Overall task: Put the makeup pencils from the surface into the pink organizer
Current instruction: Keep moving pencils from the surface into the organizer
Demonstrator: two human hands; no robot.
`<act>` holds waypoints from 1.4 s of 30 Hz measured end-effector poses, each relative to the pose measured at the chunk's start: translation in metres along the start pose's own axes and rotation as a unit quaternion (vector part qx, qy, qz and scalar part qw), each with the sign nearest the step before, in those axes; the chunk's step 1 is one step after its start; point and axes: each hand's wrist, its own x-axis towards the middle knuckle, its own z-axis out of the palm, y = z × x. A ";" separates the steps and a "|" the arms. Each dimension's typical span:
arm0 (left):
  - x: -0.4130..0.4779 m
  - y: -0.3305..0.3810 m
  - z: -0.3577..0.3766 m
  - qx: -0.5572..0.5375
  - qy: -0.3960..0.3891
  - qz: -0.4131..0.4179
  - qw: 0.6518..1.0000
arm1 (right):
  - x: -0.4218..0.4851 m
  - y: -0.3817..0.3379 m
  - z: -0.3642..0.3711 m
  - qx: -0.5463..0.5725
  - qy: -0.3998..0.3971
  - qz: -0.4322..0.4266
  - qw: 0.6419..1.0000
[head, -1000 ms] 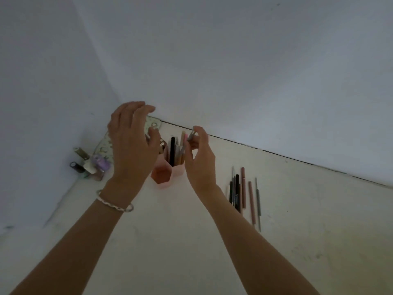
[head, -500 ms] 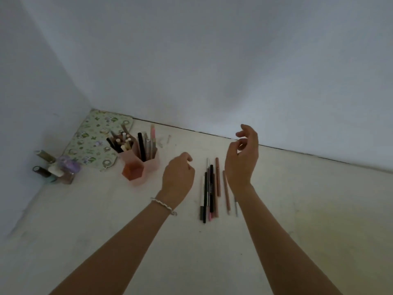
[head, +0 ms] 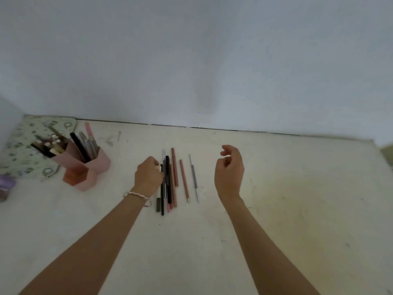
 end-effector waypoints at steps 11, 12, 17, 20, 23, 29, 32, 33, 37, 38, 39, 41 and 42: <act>-0.014 0.061 -0.060 -0.169 0.138 0.144 0.965 | -0.015 0.005 0.048 -0.315 -0.270 -0.029 0.909; -0.016 0.060 -0.065 -0.172 0.149 0.151 0.962 | -0.016 0.005 0.049 -0.333 -0.280 -0.041 0.899; -0.018 0.037 -0.133 -0.180 0.290 0.190 0.921 | -0.001 -0.023 0.049 -0.180 -0.236 -0.020 0.955; -0.015 0.009 -0.184 -0.158 0.388 0.193 0.888 | 0.006 -0.056 0.060 -0.064 -0.171 -0.056 0.982; -0.012 -0.015 -0.201 -0.119 0.421 0.187 0.879 | 0.004 -0.086 0.072 0.027 -0.143 -0.090 0.985; 0.011 -0.050 -0.177 -0.018 0.373 0.207 0.904 | -0.016 -0.123 0.103 0.114 -0.150 -0.127 0.974; 0.019 -0.065 -0.168 0.122 0.358 0.207 0.902 | -0.032 -0.129 0.119 0.131 -0.149 -0.140 0.970; 0.020 -0.069 -0.167 0.166 0.360 0.201 0.896 | -0.037 -0.131 0.124 0.138 -0.151 -0.141 0.969; 0.014 -0.077 -0.190 0.128 0.401 0.207 0.883 | -0.056 -0.141 0.155 0.166 -0.158 -0.170 0.958; 0.012 -0.078 -0.198 0.110 0.414 0.213 0.878 | -0.061 -0.143 0.163 0.172 -0.163 -0.175 0.956; 0.009 -0.079 -0.205 0.095 0.421 0.217 0.875 | -0.065 -0.145 0.171 0.174 -0.167 -0.179 0.954; 0.003 -0.080 -0.216 0.064 0.425 0.218 0.876 | -0.072 -0.144 0.183 0.158 -0.172 -0.192 0.953; 0.001 -0.080 -0.220 0.051 0.426 0.216 0.877 | -0.075 -0.142 0.190 0.142 -0.179 -0.200 0.953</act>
